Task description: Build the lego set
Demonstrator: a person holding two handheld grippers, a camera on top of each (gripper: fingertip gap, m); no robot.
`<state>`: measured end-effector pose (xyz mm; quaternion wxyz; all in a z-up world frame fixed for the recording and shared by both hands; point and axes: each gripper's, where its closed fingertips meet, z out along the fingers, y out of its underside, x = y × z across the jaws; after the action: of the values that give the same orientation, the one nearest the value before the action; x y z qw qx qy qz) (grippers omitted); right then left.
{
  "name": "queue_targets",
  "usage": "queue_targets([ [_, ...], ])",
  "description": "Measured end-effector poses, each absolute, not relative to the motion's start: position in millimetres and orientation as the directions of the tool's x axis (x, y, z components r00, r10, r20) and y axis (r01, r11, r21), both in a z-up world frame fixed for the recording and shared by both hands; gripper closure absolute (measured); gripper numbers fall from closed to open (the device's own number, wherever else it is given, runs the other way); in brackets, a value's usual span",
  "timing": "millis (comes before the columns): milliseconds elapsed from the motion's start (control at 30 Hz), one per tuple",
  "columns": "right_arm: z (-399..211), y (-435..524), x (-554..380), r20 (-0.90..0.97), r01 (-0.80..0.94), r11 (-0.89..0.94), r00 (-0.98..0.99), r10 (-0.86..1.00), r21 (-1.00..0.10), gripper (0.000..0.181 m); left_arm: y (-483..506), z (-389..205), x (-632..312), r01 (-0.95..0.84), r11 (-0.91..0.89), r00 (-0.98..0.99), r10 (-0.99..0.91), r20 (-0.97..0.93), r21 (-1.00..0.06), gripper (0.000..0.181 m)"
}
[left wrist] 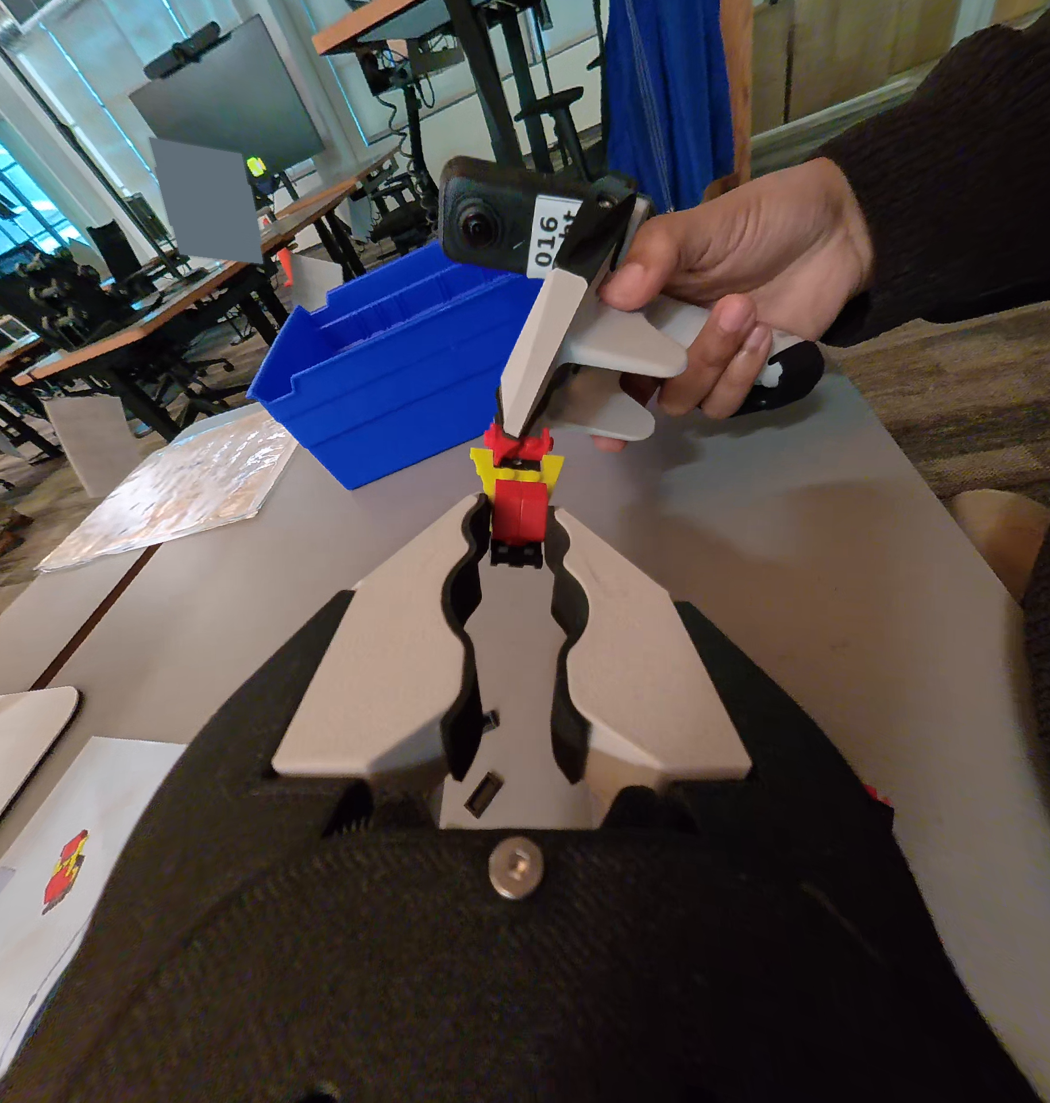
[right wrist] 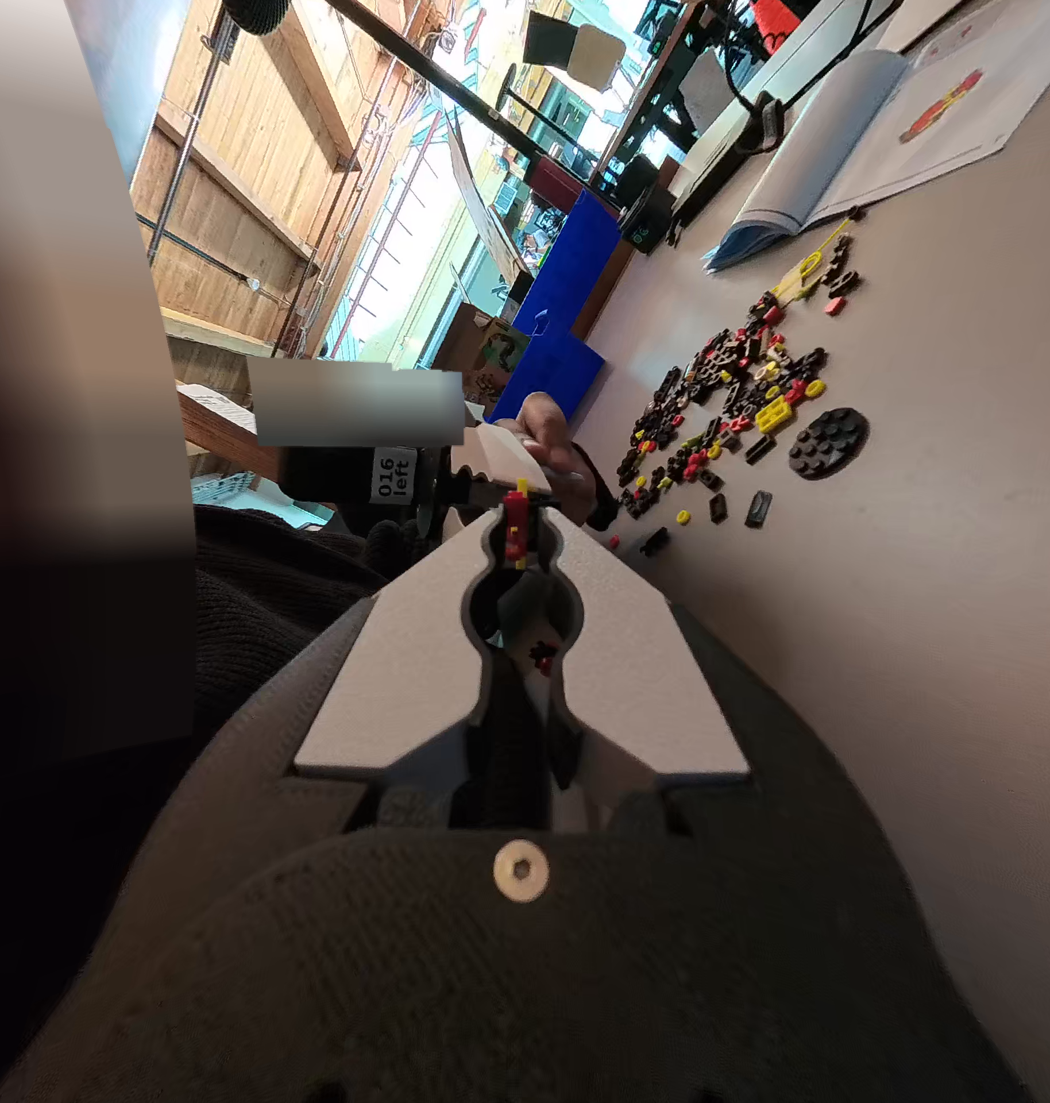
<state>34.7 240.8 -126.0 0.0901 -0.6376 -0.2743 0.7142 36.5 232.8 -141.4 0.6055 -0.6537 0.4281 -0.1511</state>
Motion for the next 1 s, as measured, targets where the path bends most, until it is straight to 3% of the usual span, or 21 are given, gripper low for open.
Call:
queue_targets([
  [467,-129.8,244.4,29.8,-0.709,0.230,-0.682,-0.060,0.702,-0.694,0.171,235.2,-144.9,31.0,-0.434,0.137,0.575,-0.719,-0.391,-0.890,0.167],
  [1000,-118.5,241.3,35.1,-0.713,0.206,-0.686,-0.110,0.692,-0.698,0.172,233.1,-136.8,35.0,-0.422,0.145,0.583,-0.713,-0.390,-0.895,0.167],
])
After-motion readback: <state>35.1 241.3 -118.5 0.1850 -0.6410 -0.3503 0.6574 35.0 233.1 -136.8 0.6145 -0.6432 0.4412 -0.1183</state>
